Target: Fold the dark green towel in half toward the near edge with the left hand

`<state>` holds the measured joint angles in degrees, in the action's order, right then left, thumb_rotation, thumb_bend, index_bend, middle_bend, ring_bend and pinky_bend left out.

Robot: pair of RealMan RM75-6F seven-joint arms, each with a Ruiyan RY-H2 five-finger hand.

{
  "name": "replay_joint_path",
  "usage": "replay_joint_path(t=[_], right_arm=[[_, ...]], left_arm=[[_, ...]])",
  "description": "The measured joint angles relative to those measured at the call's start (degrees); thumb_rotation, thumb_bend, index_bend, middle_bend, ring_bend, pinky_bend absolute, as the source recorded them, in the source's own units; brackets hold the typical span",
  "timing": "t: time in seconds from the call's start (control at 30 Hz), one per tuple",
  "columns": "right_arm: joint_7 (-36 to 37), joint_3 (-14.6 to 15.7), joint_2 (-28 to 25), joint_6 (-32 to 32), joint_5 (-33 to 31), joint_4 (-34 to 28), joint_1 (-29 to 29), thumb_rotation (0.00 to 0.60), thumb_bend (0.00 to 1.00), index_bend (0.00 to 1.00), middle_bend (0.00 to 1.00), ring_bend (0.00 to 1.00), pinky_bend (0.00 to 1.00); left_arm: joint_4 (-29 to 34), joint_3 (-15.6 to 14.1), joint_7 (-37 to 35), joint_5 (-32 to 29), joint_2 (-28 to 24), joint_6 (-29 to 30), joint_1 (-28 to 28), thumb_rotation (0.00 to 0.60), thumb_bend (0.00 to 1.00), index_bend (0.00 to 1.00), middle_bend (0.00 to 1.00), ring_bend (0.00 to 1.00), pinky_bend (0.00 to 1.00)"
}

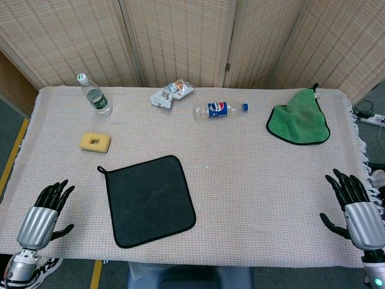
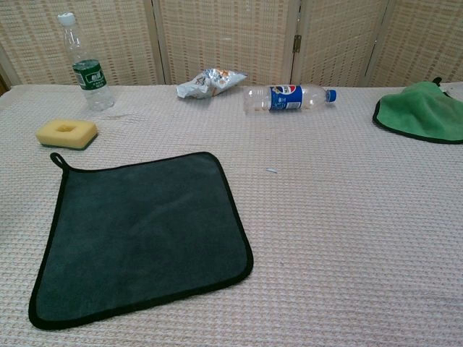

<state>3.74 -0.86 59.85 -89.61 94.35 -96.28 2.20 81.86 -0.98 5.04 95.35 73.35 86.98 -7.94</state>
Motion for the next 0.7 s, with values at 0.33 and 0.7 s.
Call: replay_joint_path(t=[0.33,0.7], right_arm=[[1.29,0.53,-0.23,-1.25,1.55,-0.01,-0.41,0.6,0.34,0.0,0.0,0.0,0.0],[3.06,0.56,-0.02,-1.79,2.25,0.94,-0.31,0.6,0.34,0.0,0.0,0.0,0.0]], left_arm=[[-3.98,0.72,-4.98,6.05,3.29,6.48,-1.18,0.6,0.16,0.37,0.64,0.58,0.69],[-2.47,5.17,-13.57,1.33,7.1,-0.12,-8.07,0.6,0.44,0.54,1.0,1.0,1.0]])
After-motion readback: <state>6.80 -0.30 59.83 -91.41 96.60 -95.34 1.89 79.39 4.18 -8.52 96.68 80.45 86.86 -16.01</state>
